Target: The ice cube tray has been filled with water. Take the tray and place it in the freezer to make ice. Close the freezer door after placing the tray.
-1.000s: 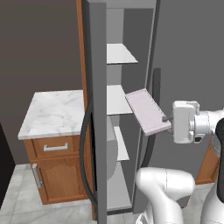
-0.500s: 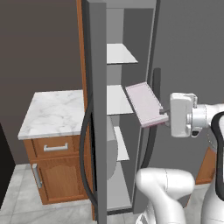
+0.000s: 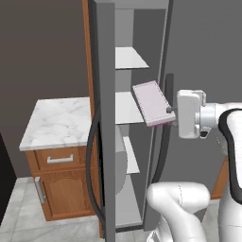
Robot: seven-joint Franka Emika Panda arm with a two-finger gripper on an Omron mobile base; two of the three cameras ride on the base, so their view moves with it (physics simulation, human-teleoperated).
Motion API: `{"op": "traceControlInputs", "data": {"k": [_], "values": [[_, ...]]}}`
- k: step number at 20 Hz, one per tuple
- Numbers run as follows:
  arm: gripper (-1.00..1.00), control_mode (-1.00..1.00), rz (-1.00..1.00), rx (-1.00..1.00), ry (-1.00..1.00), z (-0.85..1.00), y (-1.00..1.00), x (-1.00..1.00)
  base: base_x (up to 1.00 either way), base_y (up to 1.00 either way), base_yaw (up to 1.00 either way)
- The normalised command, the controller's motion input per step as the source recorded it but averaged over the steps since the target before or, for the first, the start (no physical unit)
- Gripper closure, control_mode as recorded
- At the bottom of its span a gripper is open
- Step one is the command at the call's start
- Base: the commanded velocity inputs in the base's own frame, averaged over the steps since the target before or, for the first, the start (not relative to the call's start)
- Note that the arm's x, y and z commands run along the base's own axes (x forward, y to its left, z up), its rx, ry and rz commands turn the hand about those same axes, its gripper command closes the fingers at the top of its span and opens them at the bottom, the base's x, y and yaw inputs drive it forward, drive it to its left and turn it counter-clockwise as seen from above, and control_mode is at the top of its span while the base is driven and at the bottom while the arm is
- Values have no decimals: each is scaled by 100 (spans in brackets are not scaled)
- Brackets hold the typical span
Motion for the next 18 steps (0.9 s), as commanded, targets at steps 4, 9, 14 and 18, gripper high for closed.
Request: {"op": "traceControlInputs", "data": {"k": [4, 9, 14, 18], "values": [[100, -100, 0, 1, 0, 21, 11, 30, 0, 0, 0], [100, -100, 0, 3, 0, 19, 10, 30, 0, 0, 0], [100, -100, -2, 4, 0, 21, 5, 29, 0, 0, 0], [100, -100, -2, 5, 0, 24, 2, 29, 0, 0, 0]]}}
